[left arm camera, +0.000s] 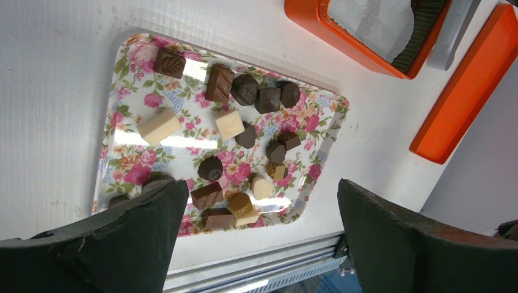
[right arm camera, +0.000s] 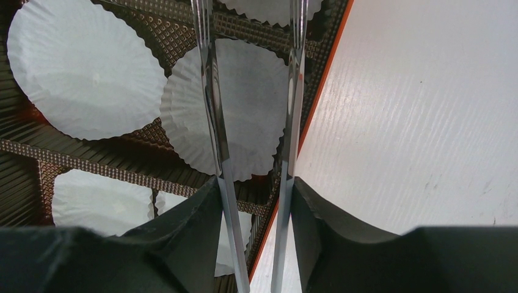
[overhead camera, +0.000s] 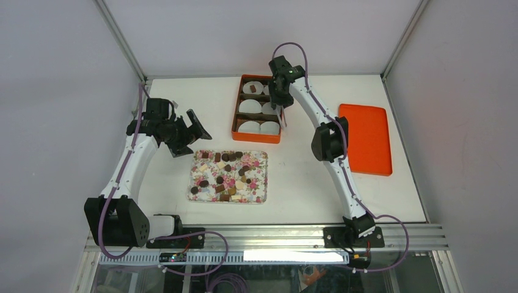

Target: Pack the chocolate

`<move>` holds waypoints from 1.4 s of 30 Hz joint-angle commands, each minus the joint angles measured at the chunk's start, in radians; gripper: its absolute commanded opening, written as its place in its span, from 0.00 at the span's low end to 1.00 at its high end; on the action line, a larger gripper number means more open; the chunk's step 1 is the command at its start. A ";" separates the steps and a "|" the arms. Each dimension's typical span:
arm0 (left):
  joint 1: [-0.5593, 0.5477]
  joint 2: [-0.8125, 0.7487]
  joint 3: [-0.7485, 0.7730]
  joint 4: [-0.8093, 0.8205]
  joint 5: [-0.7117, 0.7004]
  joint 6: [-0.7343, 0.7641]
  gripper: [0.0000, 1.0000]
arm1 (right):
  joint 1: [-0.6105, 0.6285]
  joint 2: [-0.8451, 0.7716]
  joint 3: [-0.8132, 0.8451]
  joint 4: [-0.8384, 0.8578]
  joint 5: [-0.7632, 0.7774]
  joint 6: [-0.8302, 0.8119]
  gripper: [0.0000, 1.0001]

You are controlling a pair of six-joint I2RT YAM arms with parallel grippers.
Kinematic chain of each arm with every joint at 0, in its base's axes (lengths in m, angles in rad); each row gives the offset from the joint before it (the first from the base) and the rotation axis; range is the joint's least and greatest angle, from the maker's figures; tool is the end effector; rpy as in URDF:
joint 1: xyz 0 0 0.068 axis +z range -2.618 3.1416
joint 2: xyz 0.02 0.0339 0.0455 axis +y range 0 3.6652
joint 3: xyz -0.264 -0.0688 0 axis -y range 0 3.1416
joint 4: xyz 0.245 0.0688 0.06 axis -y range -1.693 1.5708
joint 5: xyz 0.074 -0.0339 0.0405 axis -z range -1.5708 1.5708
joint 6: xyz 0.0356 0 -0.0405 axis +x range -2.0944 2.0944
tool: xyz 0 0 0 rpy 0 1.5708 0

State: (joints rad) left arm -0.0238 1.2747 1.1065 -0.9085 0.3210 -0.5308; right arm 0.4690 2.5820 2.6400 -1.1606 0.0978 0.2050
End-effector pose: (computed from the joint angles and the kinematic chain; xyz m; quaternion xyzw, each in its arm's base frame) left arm 0.2453 -0.0171 0.2893 -0.2022 0.9364 -0.2151 0.1898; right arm 0.4781 0.2384 0.2301 -0.1166 0.9646 0.0317 0.2344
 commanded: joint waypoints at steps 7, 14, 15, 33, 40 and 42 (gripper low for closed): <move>0.013 -0.040 0.033 0.007 0.024 0.018 0.99 | -0.001 -0.135 0.008 0.042 -0.007 -0.003 0.43; 0.013 -0.044 0.035 0.008 0.023 0.021 0.99 | 0.008 -0.290 -0.090 0.033 -0.060 -0.020 0.37; 0.013 -0.043 0.035 0.008 0.024 0.023 0.99 | 0.013 -0.319 -0.123 0.031 -0.066 -0.025 0.36; 0.015 -0.053 0.030 0.008 0.004 0.037 0.99 | 0.310 -0.943 -1.015 0.043 -0.155 0.069 0.34; 0.015 -0.046 0.040 0.008 -0.004 0.031 0.99 | 0.450 -0.953 -1.167 0.020 -0.163 0.106 0.35; 0.015 -0.050 0.037 0.008 -0.004 0.028 0.99 | 0.477 -0.927 -1.166 0.012 -0.148 0.093 0.35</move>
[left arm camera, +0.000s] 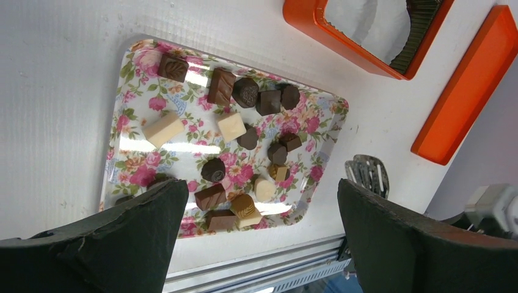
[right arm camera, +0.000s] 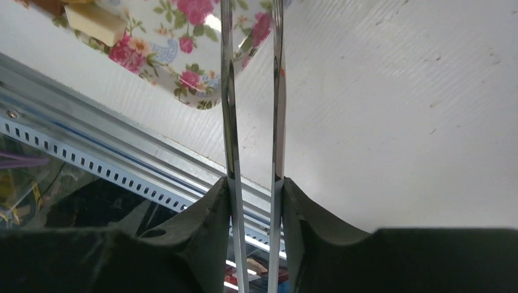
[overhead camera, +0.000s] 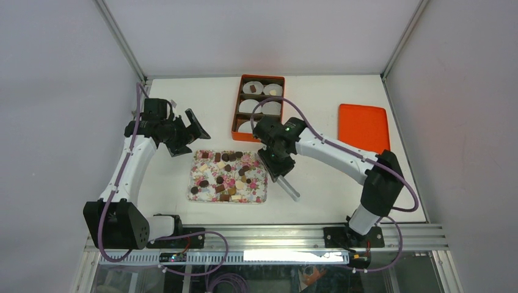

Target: Pack the chocolate

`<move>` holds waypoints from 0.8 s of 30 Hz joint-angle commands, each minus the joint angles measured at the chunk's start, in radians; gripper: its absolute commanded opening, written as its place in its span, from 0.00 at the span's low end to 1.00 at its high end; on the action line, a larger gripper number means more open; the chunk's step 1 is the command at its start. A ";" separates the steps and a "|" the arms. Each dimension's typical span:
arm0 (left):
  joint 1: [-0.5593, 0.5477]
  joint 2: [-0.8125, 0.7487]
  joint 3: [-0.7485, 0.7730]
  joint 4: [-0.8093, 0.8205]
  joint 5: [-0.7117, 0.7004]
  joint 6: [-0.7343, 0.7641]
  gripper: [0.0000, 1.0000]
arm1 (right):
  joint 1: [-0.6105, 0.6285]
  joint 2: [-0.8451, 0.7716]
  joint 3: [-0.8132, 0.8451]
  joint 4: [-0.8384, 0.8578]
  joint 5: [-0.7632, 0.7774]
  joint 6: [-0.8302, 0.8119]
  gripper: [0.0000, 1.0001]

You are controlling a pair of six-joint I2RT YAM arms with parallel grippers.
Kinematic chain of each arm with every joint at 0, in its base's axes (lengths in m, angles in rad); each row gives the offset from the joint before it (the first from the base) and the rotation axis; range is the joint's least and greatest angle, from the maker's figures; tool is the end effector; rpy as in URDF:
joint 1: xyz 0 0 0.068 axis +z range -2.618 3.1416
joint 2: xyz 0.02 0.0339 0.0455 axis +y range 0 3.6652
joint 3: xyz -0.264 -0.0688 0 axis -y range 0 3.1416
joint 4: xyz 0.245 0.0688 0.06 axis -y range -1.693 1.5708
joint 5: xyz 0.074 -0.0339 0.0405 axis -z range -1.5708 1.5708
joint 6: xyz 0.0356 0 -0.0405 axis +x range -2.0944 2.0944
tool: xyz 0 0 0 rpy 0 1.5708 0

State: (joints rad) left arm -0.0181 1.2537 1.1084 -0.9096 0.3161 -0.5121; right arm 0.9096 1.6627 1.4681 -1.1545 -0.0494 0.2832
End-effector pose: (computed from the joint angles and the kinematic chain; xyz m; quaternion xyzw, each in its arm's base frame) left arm 0.2417 -0.0154 0.2944 -0.1945 0.9357 -0.2129 0.2032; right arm 0.1953 0.2539 0.2810 -0.3087 0.9444 0.0824 0.0777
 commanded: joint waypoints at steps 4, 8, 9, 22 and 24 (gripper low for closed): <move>0.009 -0.034 0.024 0.009 0.003 0.008 0.99 | 0.068 0.061 0.036 -0.018 0.014 -0.023 0.37; 0.009 -0.040 0.019 0.007 0.002 0.007 0.99 | 0.082 0.107 0.055 -0.021 0.015 -0.050 0.38; 0.009 -0.040 0.021 0.005 0.001 0.007 0.99 | 0.085 0.120 0.060 -0.024 0.011 -0.056 0.39; 0.010 -0.022 0.028 0.000 -0.004 0.013 0.99 | 0.107 0.235 0.133 -0.025 0.011 -0.101 0.43; 0.010 -0.022 0.028 0.000 -0.007 0.015 0.99 | 0.106 0.252 0.146 -0.026 0.011 -0.104 0.43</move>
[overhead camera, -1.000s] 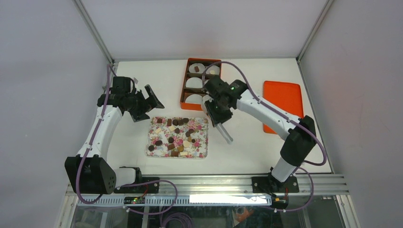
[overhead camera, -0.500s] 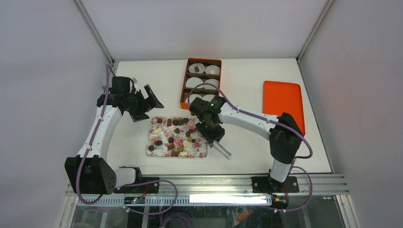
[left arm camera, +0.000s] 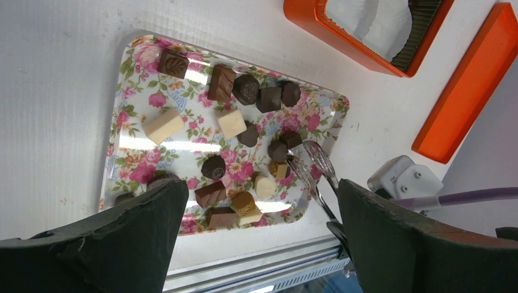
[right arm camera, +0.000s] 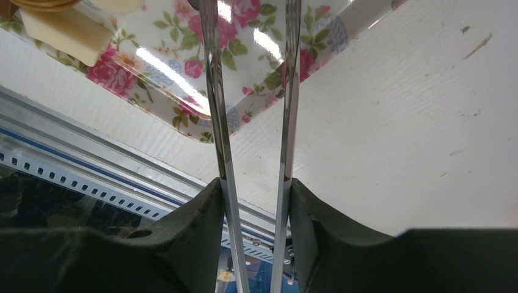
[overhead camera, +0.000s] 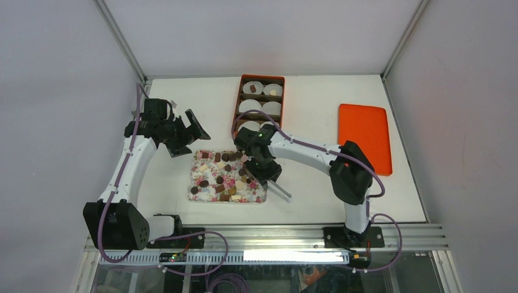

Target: Pack the chocolate

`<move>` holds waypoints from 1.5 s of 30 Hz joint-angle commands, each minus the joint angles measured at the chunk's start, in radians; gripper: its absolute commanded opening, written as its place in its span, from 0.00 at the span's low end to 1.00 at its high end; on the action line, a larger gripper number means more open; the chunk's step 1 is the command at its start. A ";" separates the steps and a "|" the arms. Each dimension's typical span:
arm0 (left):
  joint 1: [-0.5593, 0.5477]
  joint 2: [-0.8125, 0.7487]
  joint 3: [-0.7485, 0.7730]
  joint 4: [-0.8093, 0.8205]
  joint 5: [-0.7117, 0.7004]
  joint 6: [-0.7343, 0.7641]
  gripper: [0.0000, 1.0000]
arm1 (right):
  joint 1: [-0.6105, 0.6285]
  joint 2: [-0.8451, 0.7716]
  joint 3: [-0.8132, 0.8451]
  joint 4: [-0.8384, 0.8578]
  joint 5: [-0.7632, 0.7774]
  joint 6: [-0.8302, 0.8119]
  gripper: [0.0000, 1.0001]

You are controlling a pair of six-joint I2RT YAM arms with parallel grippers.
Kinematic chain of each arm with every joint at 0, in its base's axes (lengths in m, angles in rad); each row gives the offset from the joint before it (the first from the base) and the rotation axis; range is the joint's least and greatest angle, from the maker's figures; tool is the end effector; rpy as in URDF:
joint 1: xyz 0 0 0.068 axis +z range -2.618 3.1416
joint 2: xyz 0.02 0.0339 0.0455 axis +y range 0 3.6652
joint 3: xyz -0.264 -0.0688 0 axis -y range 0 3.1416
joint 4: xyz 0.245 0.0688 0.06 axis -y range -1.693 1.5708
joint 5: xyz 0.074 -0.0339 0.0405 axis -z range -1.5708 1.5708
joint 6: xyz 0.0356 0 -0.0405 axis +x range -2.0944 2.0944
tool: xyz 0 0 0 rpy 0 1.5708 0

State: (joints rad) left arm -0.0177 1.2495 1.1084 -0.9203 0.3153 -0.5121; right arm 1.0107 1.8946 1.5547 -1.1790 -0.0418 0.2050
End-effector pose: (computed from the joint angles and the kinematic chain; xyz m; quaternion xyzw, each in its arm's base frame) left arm 0.2400 -0.0153 0.2948 -0.1955 0.9364 -0.2118 0.2004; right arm 0.1904 0.3064 0.2292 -0.3923 0.9192 0.0320 0.0094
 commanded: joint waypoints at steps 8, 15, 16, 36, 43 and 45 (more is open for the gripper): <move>0.012 -0.024 0.024 0.011 -0.011 0.015 0.99 | 0.005 0.077 0.116 -0.001 0.004 -0.038 0.44; 0.012 -0.024 0.017 0.010 -0.010 0.015 0.99 | 0.005 0.100 0.153 -0.009 0.005 -0.048 0.40; 0.012 -0.025 0.018 0.011 -0.011 0.015 0.99 | 0.005 0.098 0.151 -0.008 0.006 -0.047 0.38; 0.012 -0.009 0.029 0.012 -0.011 0.022 0.99 | -0.045 0.007 0.268 -0.099 0.104 -0.037 0.06; 0.030 -0.018 0.023 0.011 -0.009 0.023 0.99 | -0.175 0.017 0.403 -0.096 0.132 -0.043 0.06; 0.033 -0.020 0.020 0.011 -0.006 0.021 0.99 | -0.218 0.038 0.463 -0.079 0.128 -0.042 0.06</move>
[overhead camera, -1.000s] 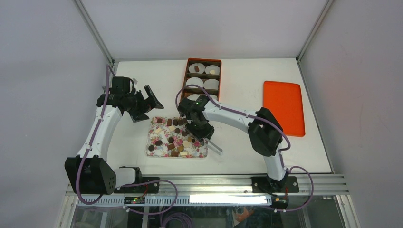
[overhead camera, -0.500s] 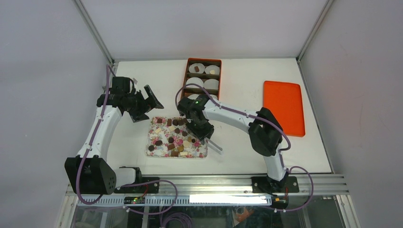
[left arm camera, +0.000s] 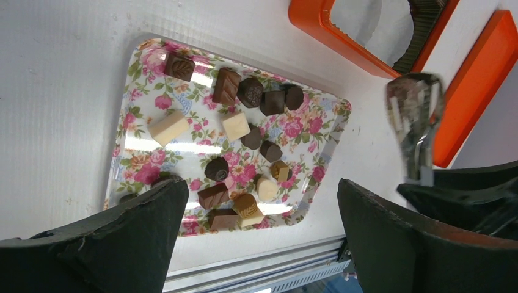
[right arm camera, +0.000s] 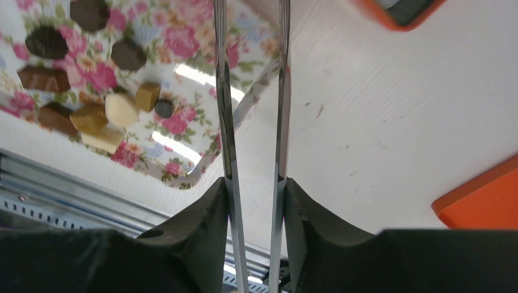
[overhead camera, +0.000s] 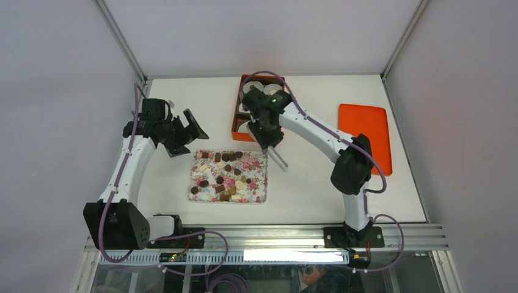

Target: Pack the chocolate

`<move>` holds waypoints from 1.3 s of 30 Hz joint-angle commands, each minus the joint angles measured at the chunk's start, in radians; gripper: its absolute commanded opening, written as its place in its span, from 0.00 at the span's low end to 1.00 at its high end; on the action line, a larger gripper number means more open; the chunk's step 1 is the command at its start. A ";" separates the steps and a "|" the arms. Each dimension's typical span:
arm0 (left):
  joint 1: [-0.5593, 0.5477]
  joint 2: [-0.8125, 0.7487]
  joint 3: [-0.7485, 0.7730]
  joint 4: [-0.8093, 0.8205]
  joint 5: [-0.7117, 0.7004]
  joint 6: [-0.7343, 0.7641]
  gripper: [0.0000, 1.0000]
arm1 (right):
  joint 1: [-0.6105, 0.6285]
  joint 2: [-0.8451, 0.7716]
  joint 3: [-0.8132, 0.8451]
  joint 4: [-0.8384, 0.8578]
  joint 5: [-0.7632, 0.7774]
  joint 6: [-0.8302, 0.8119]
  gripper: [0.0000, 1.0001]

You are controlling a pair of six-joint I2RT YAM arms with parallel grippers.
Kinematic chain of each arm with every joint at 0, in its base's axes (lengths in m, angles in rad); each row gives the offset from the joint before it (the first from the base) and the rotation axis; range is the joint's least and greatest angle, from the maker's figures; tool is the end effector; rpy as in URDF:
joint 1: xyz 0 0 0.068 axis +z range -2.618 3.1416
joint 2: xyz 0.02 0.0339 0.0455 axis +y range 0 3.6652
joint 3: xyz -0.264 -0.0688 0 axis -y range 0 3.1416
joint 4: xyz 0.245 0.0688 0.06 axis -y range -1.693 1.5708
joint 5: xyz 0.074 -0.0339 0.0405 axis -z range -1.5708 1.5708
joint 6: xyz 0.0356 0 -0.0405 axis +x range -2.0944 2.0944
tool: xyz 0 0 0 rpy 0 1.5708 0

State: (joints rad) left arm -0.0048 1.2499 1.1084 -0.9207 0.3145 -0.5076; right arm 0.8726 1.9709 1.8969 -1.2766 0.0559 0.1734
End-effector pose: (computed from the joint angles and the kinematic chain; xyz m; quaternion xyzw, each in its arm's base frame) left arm 0.2402 -0.0122 0.2947 -0.1996 0.9357 -0.2096 0.2019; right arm 0.2558 0.3017 0.2915 -0.3374 0.9345 0.0308 0.1090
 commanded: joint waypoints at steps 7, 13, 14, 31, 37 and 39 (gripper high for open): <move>0.022 -0.025 0.014 0.010 0.001 0.014 0.99 | -0.176 0.166 0.424 0.021 0.025 -0.037 0.07; 0.023 -0.038 0.011 0.009 0.002 0.012 0.99 | -0.194 0.358 0.696 -0.007 0.020 -0.029 0.08; 0.023 -0.038 0.012 0.006 0.003 0.013 0.99 | -0.196 0.370 0.700 0.008 0.017 -0.020 0.09; 0.030 -0.037 0.015 -0.001 0.005 0.015 0.99 | -0.234 0.502 0.703 0.063 -0.027 0.025 0.12; 0.035 -0.041 0.013 -0.003 0.002 0.018 0.99 | -0.239 0.527 0.730 0.069 -0.048 0.034 0.15; 0.035 -0.043 0.011 -0.003 0.005 0.017 0.99 | -0.239 0.532 0.734 0.069 -0.048 0.036 0.16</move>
State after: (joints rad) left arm 0.0154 1.2469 1.1084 -0.9314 0.3138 -0.5076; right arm 0.6346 2.5050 2.5649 -1.2499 0.0326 0.1928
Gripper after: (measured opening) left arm 0.992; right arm 0.369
